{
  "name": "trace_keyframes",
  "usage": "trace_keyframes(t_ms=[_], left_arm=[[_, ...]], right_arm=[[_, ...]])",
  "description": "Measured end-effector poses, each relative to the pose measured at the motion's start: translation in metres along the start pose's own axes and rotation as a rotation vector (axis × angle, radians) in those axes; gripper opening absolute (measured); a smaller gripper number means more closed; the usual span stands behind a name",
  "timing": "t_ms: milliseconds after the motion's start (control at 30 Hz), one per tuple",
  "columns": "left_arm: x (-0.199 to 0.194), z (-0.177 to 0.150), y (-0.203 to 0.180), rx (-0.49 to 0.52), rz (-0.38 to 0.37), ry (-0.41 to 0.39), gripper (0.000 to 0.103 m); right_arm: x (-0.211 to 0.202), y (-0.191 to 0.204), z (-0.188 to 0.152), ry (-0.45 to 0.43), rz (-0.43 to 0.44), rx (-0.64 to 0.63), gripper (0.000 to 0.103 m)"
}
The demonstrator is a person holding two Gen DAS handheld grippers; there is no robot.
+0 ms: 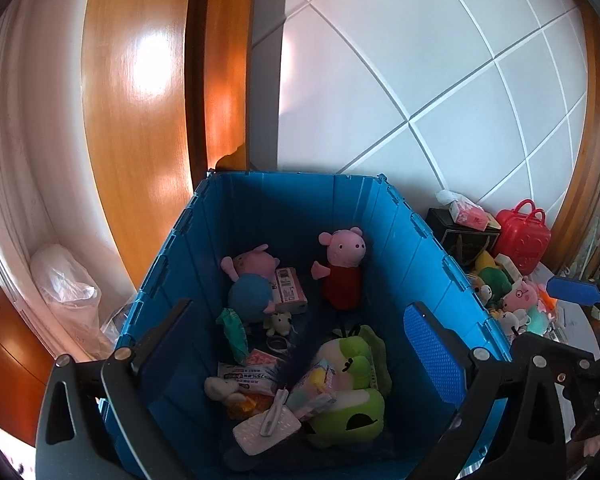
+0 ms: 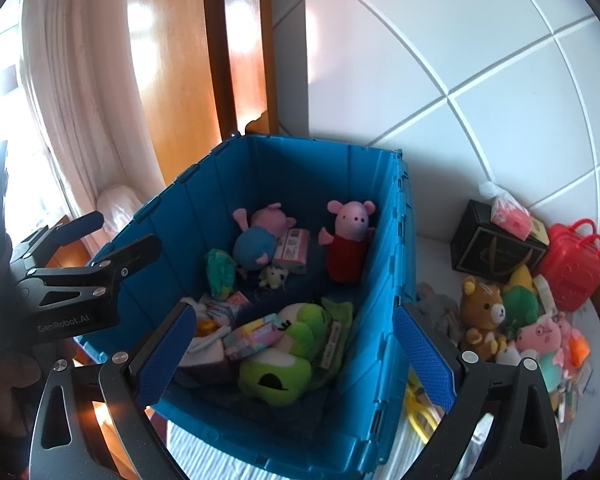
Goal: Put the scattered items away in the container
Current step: 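Move both tools back toward the pile on the bed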
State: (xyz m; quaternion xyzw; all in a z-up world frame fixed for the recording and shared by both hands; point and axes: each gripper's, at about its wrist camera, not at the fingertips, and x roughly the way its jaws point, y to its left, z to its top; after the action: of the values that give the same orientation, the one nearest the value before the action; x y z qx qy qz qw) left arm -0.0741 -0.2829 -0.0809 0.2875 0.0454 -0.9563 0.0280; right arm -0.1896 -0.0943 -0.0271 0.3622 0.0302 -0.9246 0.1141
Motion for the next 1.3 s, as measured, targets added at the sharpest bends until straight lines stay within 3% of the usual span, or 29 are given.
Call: trace_keyframes(t_ms=[333,633,933,1300], left_arm=[[-0.018,-0.005,-0.033,0.043,-0.03,-0.006,0.103],[-0.036,-0.014,-0.091,0.109,-0.074,-0.013,0.103],[-0.042,-0.023,-0.168,0.186,-0.129,0.009,0.103],[-0.023,-0.044,-0.276,0.274,-0.234,0.073,0.103]], right_arm=[[-0.025,-0.014,-0.025,-0.029,0.038,0.021,0.102],[-0.054,-0.054,-0.059,-0.048,0.016,0.06,0.102],[-0.086,-0.118,-0.088,-0.062,-0.013,0.131,0.102],[-0.115,-0.219,-0.146,-0.014,-0.09,0.221,0.102]])
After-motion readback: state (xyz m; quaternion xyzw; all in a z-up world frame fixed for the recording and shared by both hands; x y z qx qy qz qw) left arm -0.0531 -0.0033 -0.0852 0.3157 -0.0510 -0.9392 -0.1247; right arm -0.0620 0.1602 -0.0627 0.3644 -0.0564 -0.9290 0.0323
